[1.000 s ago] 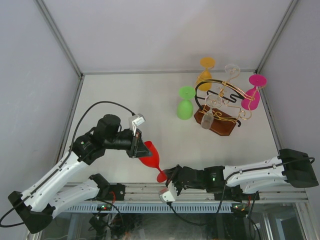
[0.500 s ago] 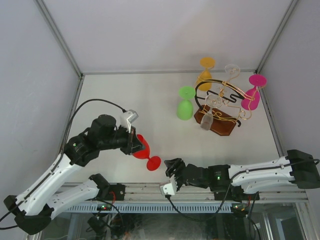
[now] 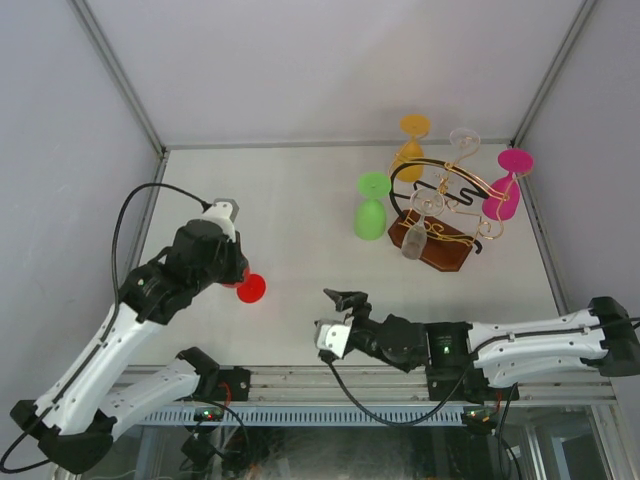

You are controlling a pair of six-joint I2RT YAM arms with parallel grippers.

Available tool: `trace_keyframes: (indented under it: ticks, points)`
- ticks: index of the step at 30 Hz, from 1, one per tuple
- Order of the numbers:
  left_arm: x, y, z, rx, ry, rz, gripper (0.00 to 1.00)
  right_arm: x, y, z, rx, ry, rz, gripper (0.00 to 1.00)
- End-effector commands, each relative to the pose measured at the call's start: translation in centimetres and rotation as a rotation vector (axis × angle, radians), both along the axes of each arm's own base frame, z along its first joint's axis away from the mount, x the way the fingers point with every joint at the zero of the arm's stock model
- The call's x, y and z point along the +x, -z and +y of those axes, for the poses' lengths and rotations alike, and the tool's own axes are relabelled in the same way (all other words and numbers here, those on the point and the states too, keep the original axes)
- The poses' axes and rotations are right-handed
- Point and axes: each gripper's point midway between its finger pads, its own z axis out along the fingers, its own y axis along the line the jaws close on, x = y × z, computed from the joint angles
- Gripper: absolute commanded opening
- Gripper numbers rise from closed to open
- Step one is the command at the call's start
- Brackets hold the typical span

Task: Take the wine glass off the wine glass rack
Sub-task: Place the wine glass at the center of the board.

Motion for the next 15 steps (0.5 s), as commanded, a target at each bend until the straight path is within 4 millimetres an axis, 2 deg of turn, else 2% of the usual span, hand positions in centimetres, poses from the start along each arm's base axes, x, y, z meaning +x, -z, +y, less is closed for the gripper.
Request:
trace_keyframes:
  ticks: [1, 4, 6, 9, 11, 15]
  points:
    - [3.0, -1.5, 1.8, 0.034, -0.126, -0.048, 0.0, 1.3, -10.0, 0.3, 0.4, 0.179, 0.165, 0.68]
    - [4.4, -1.2, 1.6, 0.049, -0.148, -0.043, 0.0, 2.2, -13.1, -0.8, 0.531, 0.294, 0.304, 0.77]
    - [5.4, -1.0, 1.1, 0.054, -0.153, -0.042, 0.0, 2.8, -15.3, -1.6, 0.589, 0.348, 0.415, 0.8]
    - [7.1, -0.5, 0.0, 0.05, -0.147, -0.043, 0.0, 3.7, -16.4, -2.8, 0.614, 0.391, 0.532, 0.81]
    - [7.9, -0.8, -0.5, 0.05, -0.139, -0.043, 0.0, 4.4, -16.9, -3.4, 0.645, 0.371, 0.615, 0.81]
    - [10.2, -0.4, -0.5, 0.094, -0.163, -0.082, 0.0, 5.3, -17.9, -5.2, 0.765, 0.371, 0.818, 0.79]
